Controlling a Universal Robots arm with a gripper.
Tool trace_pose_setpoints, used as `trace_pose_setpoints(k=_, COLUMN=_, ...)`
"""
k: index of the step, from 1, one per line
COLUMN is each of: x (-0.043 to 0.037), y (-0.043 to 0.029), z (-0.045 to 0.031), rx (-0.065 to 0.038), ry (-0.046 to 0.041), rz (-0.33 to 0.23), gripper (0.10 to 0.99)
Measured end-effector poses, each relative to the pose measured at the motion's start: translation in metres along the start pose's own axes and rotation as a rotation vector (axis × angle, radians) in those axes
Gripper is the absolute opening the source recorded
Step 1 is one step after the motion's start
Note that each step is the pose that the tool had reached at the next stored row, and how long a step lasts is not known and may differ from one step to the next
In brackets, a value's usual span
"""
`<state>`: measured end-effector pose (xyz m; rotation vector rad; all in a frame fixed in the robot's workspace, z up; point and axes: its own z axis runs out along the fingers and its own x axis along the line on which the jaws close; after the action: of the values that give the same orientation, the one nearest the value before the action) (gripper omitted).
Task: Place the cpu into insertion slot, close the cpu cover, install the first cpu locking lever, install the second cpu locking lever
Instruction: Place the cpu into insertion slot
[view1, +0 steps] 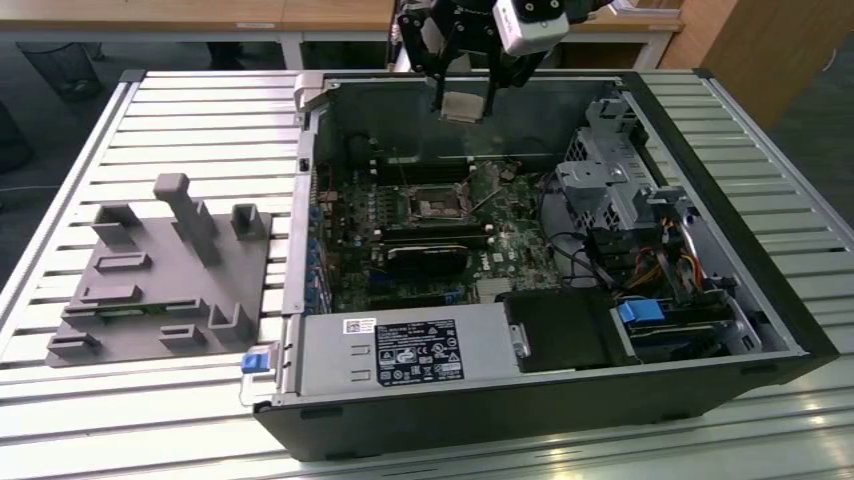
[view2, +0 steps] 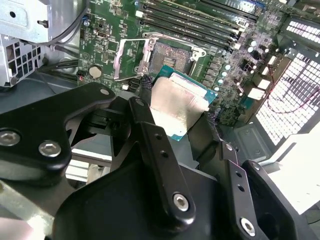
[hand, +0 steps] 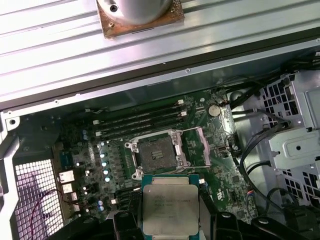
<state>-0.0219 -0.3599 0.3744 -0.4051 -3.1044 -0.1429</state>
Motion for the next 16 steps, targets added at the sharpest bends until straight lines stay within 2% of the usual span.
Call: trace_pose_setpoints(k=16, x=0.0, y=0.0, z=0.0, rx=-0.001, ry=-0.0045, rz=0.05, gripper=0.537)
